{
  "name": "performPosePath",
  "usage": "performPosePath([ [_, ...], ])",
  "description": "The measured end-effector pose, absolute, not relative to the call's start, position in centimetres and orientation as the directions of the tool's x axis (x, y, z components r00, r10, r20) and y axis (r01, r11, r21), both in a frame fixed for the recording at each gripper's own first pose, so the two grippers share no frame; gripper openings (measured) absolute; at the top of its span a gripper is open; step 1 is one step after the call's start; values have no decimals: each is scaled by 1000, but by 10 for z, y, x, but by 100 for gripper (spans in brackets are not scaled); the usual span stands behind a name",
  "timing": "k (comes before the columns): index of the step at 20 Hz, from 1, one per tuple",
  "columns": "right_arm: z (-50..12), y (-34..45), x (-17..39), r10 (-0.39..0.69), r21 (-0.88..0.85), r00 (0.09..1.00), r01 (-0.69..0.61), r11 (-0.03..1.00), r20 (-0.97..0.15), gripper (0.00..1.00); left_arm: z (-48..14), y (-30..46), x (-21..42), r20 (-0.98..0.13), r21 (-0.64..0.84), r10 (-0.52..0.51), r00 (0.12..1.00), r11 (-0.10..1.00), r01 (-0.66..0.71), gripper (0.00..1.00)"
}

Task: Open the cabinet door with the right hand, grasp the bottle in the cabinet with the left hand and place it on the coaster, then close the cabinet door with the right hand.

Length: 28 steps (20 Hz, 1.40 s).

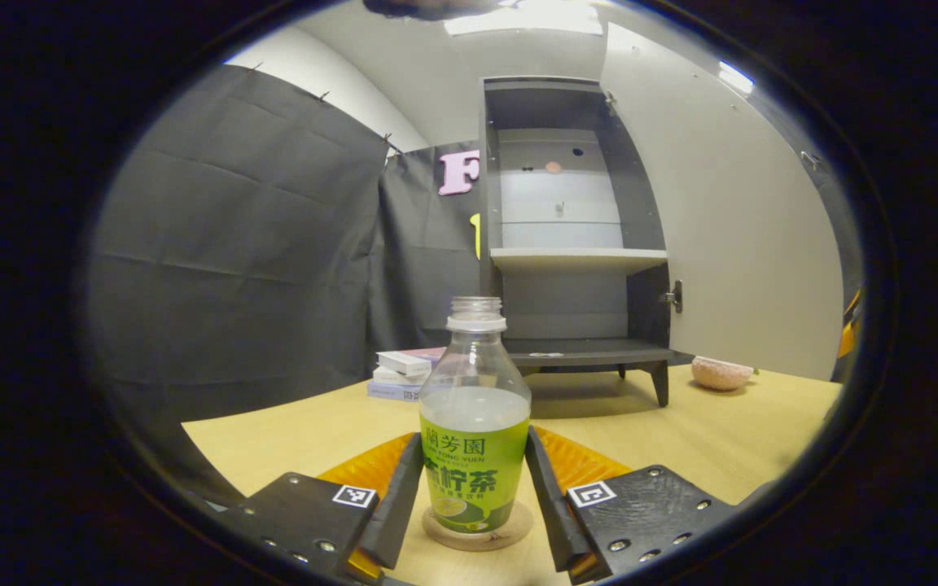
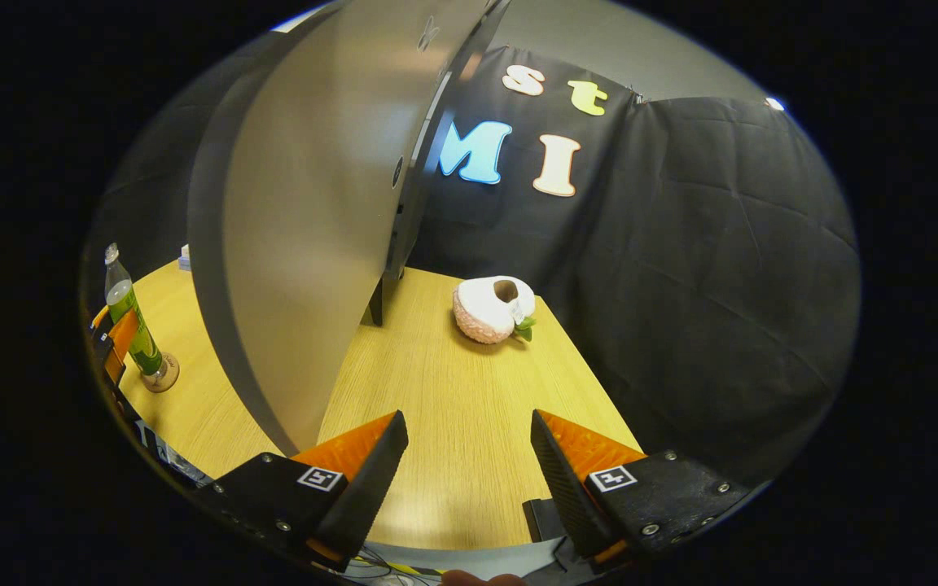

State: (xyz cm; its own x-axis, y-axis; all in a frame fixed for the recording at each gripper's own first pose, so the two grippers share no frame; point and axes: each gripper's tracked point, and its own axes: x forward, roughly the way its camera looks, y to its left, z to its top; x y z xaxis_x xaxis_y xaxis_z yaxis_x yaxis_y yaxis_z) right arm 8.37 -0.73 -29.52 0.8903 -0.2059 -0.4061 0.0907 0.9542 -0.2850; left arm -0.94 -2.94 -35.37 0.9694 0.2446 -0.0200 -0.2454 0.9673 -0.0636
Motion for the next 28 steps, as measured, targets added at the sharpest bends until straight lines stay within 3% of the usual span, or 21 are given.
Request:
performPosePath([
  [4, -302, -9, 81, -196, -293, 886, 72, 953, -420, 94, -363, -29, -8, -44, -80, 251, 967, 964, -254, 72],
  [6, -306, -10, 77, -193, -288, 882, 69, 955, -431, 94, -358, -30, -11, -26, -76, 257, 966, 963, -258, 80],
  [8, -312, -6, 71, -187, -274, 877, 67, 959, -443, 94, -356, -33, -15, -21, -74, 252, 968, 965, -253, 81],
  [9, -312, -3, 68, -182, -269, 876, 62, 961, -447, 94, -354, -32, -14, -20, -78, 250, 968, 965, -251, 90],
  [20, -290, -21, 63, -212, -233, 870, 116, 965, -444, 94, -276, -25, -38, 14, -22, 262, 965, 965, -262, 93],
  [28, -239, -19, 66, -194, -169, 895, 136, 976, -402, 95, -191, -37, -34, 44, 27, 191, 981, 981, -193, 89],
])
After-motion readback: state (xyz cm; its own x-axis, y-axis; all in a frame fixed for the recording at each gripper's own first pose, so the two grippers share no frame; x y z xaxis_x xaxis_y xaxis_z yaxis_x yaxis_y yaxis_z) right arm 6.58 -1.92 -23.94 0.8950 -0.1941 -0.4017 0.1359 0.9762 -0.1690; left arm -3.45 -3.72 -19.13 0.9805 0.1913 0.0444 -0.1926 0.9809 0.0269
